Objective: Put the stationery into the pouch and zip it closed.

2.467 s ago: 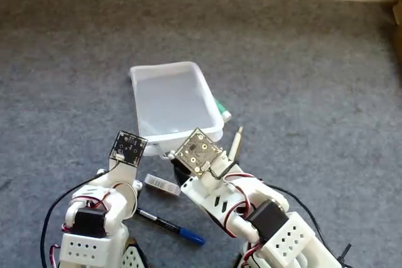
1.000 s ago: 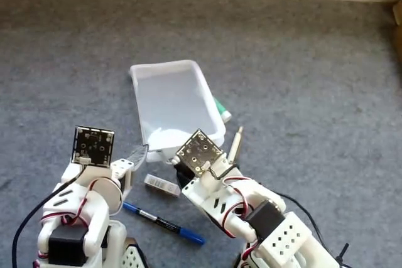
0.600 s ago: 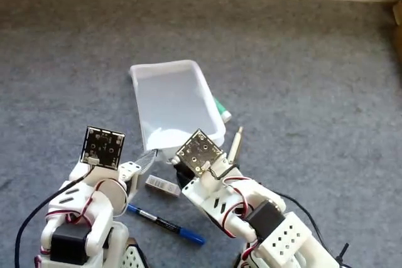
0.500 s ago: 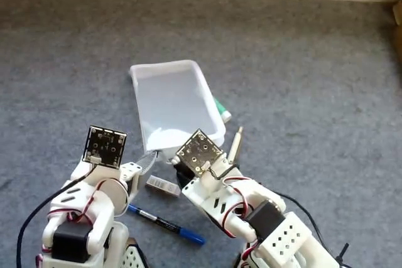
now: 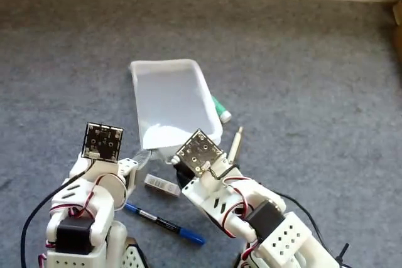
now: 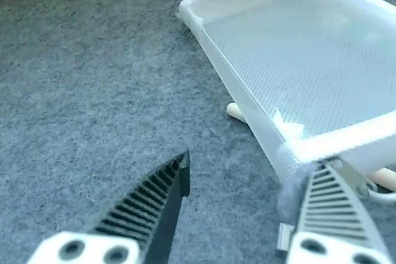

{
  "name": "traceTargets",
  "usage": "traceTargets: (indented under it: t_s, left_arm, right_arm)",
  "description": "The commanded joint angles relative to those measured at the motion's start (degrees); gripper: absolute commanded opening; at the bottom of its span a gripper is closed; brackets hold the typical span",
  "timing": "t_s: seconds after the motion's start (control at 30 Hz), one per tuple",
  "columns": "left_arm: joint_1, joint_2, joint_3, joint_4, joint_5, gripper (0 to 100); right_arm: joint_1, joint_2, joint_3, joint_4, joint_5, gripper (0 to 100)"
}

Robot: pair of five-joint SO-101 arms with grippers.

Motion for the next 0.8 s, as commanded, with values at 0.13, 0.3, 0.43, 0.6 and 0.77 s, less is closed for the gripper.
traceTargets:
  t_s: [0.13,0.3,0.43,0.6,0.77]
  left_arm:
    - [-1.10,-0.22,3.03,-6.33,0.88,16]
    - [-1.19,-0.22,4.00,-8.00,0.88,7]
    - [-1.19,-0.22,4.00,-8.00,0.88,1]
    - [-1.19,-0.22,3.91,-8.00,0.97,1]
    - [-1.27,-0.22,3.91,-7.91,1.05,1]
  right_arm:
    - [0.66,-1.63,-0.66,-1.71,-0.53,0.4]
    - [0.66,-1.63,-0.66,-1.63,-0.44,0.4]
    - [0.66,-1.63,-0.66,-1.63,-0.35,0.4]
    - [0.84,-1.63,-0.66,-1.54,-0.35,0.4]
    - [2.95,-1.63,-0.75,-1.54,-0.26,0.4]
